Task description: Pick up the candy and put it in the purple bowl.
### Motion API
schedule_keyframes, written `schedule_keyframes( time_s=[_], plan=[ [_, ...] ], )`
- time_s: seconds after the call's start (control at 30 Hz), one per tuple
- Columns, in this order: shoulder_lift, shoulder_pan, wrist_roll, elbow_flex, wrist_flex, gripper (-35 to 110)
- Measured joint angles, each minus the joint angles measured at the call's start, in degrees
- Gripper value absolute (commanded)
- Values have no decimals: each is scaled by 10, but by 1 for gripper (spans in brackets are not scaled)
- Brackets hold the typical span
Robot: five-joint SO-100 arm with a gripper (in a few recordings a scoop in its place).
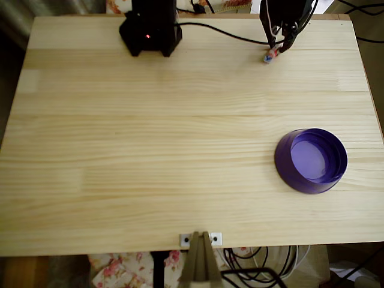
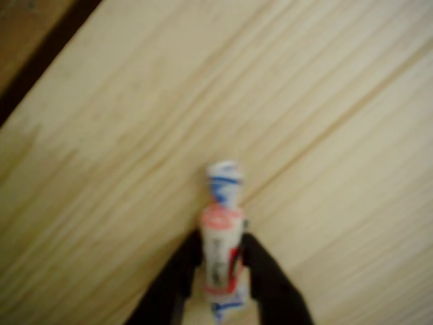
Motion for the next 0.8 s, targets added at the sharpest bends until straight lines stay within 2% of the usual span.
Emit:
schedule_keyframes(
  time_s=[0.53, 0.8],
  plan=[
    [0, 0, 11, -1, 0, 1],
    [0, -4, 48, -11, 38, 1]
  ],
)
